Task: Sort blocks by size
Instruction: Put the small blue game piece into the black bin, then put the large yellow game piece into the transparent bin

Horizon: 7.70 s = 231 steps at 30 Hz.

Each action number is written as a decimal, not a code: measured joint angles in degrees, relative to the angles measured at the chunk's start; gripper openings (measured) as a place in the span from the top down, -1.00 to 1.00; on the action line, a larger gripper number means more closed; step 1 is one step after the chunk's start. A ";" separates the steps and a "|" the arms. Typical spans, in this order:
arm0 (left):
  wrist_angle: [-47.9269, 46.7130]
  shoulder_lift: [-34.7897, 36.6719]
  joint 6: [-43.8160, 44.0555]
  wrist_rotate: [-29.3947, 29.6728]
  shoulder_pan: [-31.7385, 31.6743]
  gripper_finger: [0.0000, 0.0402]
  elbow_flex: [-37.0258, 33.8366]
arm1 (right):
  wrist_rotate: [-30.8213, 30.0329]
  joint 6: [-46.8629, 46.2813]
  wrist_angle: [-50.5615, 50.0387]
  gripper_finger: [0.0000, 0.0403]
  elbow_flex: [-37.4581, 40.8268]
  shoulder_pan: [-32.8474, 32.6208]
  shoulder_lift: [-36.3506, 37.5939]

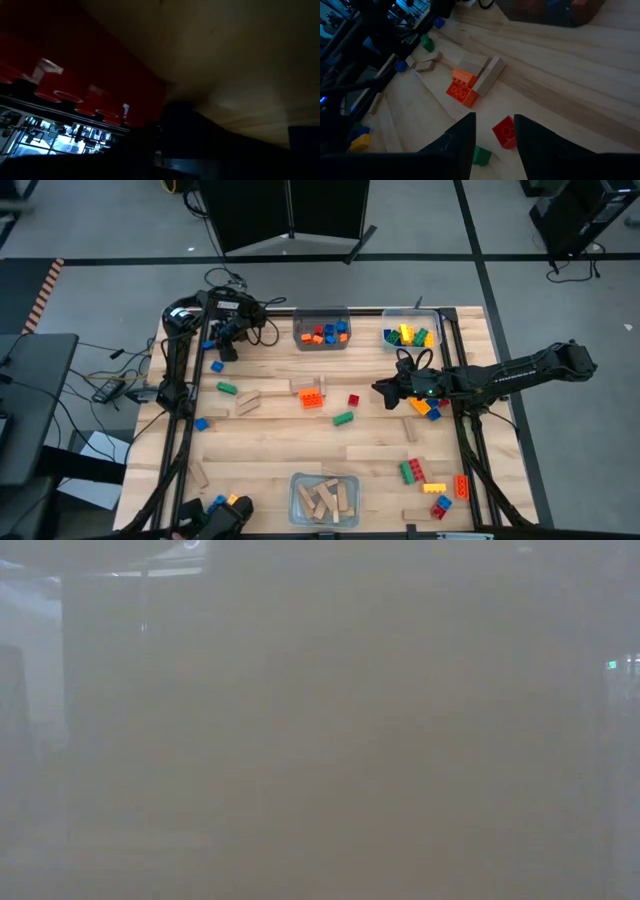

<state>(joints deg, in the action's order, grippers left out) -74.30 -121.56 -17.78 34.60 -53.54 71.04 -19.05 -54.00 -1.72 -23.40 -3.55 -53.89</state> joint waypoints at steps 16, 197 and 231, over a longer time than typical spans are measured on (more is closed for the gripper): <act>-4.80 7.23 5.20 -0.05 0.72 0.46 0.03 | 0.55 3.63 -0.02 0.27 0.00 0.00 0.00; 41.51 16.71 123.57 -56.94 98.82 -0.36 -12.30 | 17.75 24.15 2.01 0.27 0.00 2.16 -0.02; 29.18 45.20 89.88 -8.12 62.33 0.20 -11.67 | 12.03 26.04 11.45 0.27 0.00 2.19 -0.06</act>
<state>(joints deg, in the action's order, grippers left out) -45.13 -76.36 72.10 26.49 8.78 59.37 -7.02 -27.96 9.73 -23.40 -1.37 -53.94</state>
